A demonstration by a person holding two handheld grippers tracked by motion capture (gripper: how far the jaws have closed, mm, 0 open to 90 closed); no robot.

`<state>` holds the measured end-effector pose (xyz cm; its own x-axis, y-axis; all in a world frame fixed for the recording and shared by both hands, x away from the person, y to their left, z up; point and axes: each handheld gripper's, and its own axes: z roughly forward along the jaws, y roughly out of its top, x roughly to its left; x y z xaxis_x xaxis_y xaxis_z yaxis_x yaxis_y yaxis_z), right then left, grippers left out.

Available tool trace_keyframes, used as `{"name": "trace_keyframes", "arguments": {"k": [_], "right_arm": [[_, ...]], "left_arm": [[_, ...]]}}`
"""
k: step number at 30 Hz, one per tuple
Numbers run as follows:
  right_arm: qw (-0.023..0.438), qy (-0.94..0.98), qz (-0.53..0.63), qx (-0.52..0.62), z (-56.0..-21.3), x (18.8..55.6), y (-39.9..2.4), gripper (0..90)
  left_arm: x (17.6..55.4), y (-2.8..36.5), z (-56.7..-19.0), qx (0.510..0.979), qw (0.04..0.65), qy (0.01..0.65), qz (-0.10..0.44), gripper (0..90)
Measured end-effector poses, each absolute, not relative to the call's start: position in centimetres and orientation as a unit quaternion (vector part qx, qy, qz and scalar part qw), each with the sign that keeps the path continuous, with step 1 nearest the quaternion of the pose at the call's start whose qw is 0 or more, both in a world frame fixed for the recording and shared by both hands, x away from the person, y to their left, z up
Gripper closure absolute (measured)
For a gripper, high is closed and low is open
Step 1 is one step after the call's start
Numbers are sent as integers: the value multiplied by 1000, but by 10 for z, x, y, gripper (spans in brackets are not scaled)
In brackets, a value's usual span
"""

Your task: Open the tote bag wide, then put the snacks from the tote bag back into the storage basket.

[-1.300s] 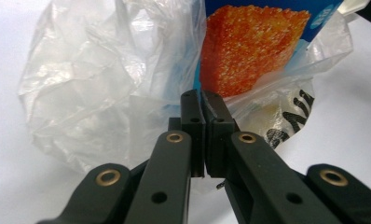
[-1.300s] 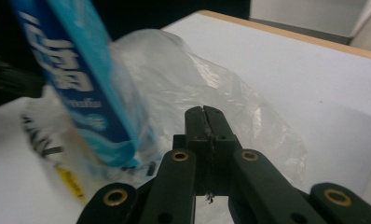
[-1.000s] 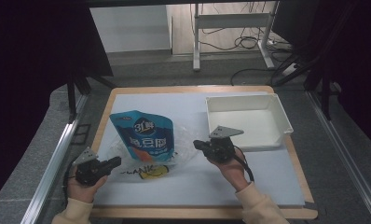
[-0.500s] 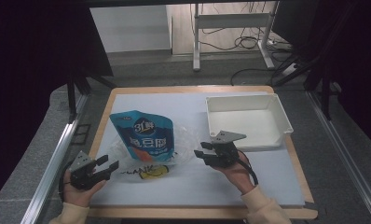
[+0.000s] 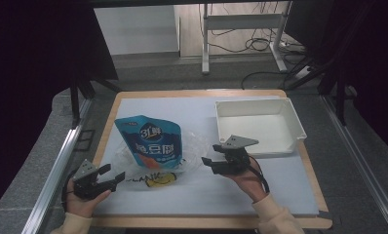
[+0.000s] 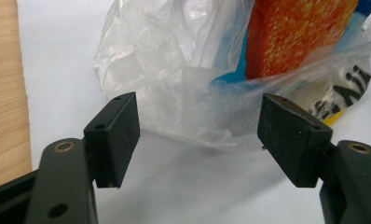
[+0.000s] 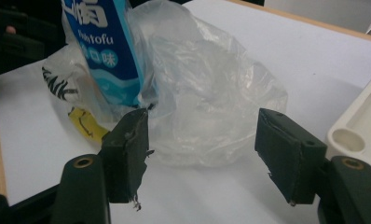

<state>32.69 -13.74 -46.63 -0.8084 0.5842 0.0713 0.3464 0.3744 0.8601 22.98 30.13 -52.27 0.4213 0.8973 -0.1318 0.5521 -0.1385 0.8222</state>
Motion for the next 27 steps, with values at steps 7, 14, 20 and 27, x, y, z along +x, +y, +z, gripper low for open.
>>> {"name": "trace_keyframes", "arguments": {"k": [7,14,20,27], "right_arm": [[120,821,488,272,-458,331,-124,335],[119,822,494,258,-451,331,-115,332],[117,818,507,245,-442,328,-107,340],[113,815,519,234,-435,327,-95,382]], "left_arm": [[225,301,-525,730,423,497,205,295],[217,301,-528,733,417,495,211,295],[216,301,-531,738,410,496,204,294],[217,300,-530,735,414,497,204,293]]}}
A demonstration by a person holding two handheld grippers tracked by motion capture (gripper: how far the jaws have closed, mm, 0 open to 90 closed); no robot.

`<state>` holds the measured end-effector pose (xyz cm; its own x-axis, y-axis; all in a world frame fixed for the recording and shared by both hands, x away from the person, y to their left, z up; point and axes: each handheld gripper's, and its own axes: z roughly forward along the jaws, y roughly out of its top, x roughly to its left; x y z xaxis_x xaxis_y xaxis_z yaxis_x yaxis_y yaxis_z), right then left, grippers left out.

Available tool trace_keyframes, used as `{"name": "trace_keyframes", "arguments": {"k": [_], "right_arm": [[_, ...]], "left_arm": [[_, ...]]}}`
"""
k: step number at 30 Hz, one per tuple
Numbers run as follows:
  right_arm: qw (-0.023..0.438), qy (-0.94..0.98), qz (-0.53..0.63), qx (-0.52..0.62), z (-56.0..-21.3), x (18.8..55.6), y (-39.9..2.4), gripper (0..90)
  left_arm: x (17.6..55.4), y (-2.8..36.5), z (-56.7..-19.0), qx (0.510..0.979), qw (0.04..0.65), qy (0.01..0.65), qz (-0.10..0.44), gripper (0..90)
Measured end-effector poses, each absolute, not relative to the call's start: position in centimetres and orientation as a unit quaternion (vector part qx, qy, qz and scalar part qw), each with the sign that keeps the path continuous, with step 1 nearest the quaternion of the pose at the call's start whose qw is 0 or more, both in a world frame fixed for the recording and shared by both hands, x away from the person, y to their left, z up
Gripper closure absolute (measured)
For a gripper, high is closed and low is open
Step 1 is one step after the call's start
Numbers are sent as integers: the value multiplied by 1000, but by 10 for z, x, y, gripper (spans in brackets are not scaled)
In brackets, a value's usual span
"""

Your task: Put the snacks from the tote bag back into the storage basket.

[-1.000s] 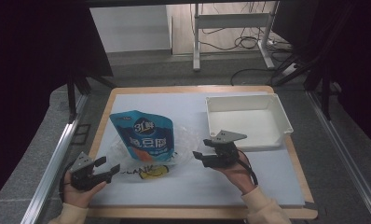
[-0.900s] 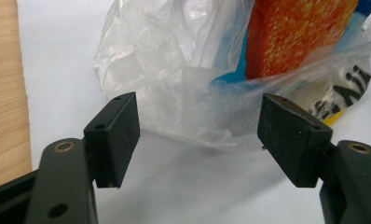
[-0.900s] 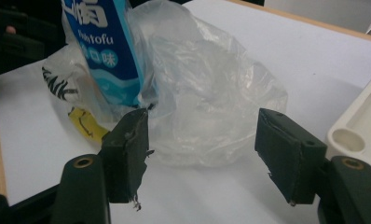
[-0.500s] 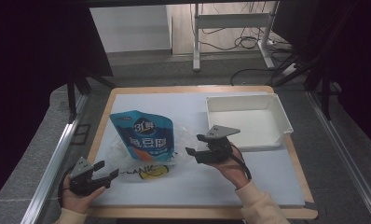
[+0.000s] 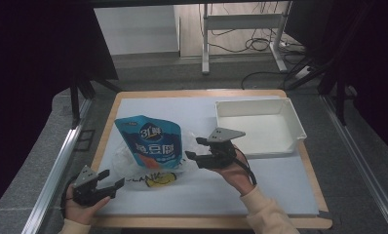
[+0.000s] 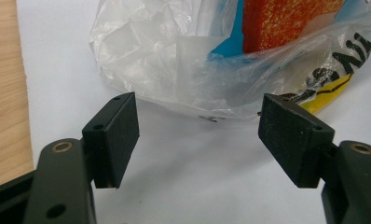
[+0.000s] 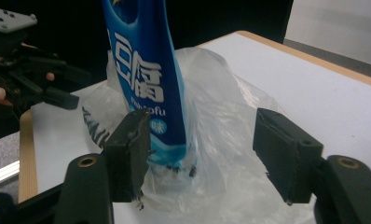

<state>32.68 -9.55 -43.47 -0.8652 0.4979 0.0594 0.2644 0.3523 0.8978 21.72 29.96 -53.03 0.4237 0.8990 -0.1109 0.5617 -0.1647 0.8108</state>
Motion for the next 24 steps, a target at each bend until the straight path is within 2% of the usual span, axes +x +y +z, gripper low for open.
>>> {"name": "trace_keyframes", "arguments": {"k": [6,14,24], "right_arm": [[109,810,530,226,-427,327,-88,421],[104,798,553,218,-408,333,-79,519],[103,798,555,209,-396,342,-62,576]], "left_arm": [[220,298,-530,735,419,494,200,292],[221,295,-531,738,420,491,196,292],[219,297,-531,738,418,492,198,292]]}}
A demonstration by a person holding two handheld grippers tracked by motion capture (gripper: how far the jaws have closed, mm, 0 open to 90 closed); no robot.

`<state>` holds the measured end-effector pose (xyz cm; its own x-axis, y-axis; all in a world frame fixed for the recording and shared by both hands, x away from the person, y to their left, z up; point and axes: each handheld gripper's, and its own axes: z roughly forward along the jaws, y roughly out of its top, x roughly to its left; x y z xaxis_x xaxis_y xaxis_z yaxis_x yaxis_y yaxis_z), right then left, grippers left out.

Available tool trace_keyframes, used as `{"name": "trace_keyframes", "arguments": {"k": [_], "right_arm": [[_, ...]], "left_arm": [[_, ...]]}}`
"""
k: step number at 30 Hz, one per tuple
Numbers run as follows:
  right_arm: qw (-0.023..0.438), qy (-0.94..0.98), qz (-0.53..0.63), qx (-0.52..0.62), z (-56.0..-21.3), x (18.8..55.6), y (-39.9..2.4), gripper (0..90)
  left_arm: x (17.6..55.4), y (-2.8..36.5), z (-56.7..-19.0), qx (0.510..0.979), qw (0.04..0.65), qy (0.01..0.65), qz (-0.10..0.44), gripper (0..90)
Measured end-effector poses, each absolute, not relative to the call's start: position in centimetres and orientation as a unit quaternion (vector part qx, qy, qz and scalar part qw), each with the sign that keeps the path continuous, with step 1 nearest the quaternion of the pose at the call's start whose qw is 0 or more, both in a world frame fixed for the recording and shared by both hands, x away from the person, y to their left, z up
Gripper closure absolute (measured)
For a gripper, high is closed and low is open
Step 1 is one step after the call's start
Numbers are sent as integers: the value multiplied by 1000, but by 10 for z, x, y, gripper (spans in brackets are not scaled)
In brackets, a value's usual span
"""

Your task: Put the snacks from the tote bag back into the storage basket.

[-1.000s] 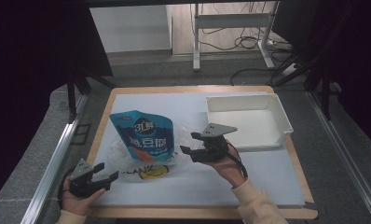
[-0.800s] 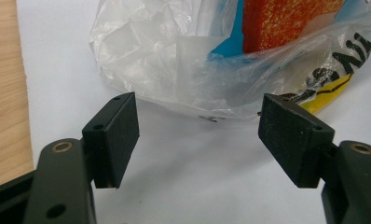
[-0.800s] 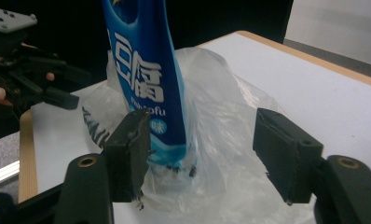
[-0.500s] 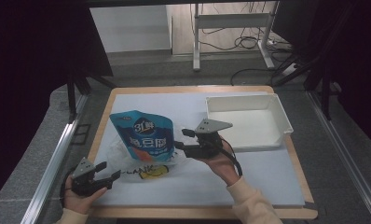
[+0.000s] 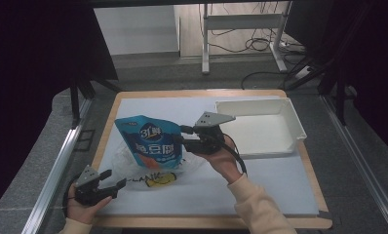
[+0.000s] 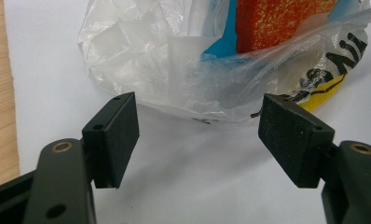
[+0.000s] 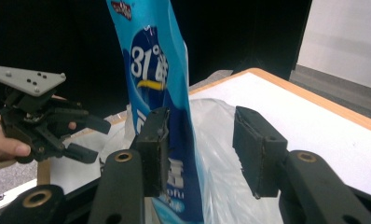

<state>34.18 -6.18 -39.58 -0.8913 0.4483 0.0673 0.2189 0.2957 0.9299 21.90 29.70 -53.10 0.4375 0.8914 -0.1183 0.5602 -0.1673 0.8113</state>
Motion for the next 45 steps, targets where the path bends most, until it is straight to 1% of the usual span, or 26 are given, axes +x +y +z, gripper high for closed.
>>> {"name": "trace_keyframes", "arguments": {"k": [7,10,12,13,14,18,21,27,35,45], "right_arm": [[92,801,556,200,-391,350,-46,644],[70,801,563,193,-392,356,-40,715],[68,802,562,192,-393,356,-39,732],[64,803,562,188,-393,357,-38,757],[59,803,564,183,-394,358,-36,805],[56,804,565,177,-394,360,-35,838],[48,803,568,176,-395,362,-36,855],[47,799,571,182,-395,362,-35,874],[56,789,579,198,-395,356,-30,886],[74,781,589,193,-387,345,-19,891]], "left_arm": [[219,298,-531,737,417,494,200,292],[219,298,-532,737,416,494,199,292],[219,298,-532,737,416,494,198,292],[219,298,-532,738,415,494,198,292],[219,298,-532,738,415,494,198,292],[219,298,-532,739,414,494,197,292],[219,297,-533,739,414,494,196,291],[219,297,-533,739,414,494,196,291],[219,297,-533,740,414,493,195,291],[220,298,-533,741,413,492,195,291]]}}
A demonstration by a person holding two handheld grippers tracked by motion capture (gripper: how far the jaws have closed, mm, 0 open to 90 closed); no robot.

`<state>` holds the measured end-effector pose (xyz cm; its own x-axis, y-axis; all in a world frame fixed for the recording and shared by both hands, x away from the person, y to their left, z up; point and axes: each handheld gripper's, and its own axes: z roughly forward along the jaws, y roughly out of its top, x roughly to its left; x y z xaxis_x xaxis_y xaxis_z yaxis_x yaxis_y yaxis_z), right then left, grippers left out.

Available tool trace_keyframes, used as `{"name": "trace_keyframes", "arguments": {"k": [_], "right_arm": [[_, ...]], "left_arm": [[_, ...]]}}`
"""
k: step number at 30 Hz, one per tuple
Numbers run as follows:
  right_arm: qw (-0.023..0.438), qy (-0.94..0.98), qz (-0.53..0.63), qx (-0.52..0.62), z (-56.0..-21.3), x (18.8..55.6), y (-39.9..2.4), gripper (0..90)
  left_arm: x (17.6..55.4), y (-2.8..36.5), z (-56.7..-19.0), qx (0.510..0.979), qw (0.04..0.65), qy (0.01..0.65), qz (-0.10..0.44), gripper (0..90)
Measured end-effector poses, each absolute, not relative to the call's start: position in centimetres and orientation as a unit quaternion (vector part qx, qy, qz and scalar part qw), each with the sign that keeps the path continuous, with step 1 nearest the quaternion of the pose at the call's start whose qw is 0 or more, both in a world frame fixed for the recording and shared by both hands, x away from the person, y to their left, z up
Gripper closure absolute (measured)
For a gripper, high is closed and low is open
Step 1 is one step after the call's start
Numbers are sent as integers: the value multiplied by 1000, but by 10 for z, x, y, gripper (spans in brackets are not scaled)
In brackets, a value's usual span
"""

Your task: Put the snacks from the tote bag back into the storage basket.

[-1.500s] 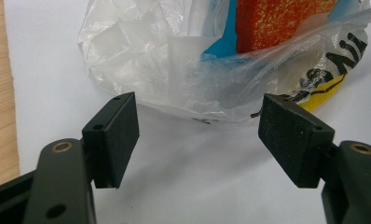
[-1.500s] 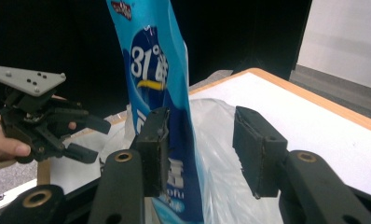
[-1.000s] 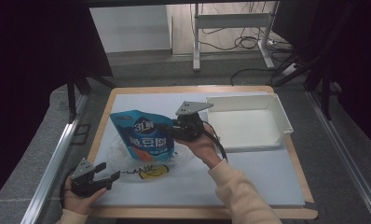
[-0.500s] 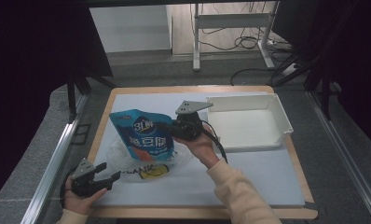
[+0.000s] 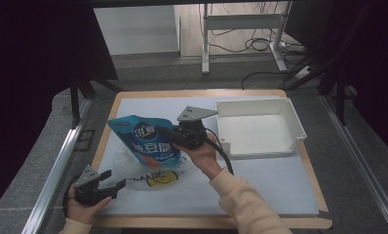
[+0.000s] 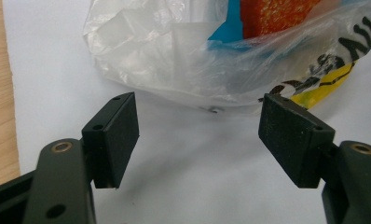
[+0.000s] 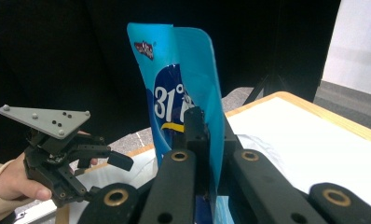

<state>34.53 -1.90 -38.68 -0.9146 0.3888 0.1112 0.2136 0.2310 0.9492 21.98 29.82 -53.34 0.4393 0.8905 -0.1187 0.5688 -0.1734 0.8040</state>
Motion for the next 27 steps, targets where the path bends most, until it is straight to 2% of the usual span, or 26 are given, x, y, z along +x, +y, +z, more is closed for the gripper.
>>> {"name": "trace_keyframes", "arguments": {"k": [11,27], "right_arm": [[90,770,603,187,-370,342,-18,891],[108,748,632,173,-327,337,-18,892]], "left_arm": [[220,297,-534,741,414,493,193,291],[220,299,-534,740,414,494,193,290]]}}
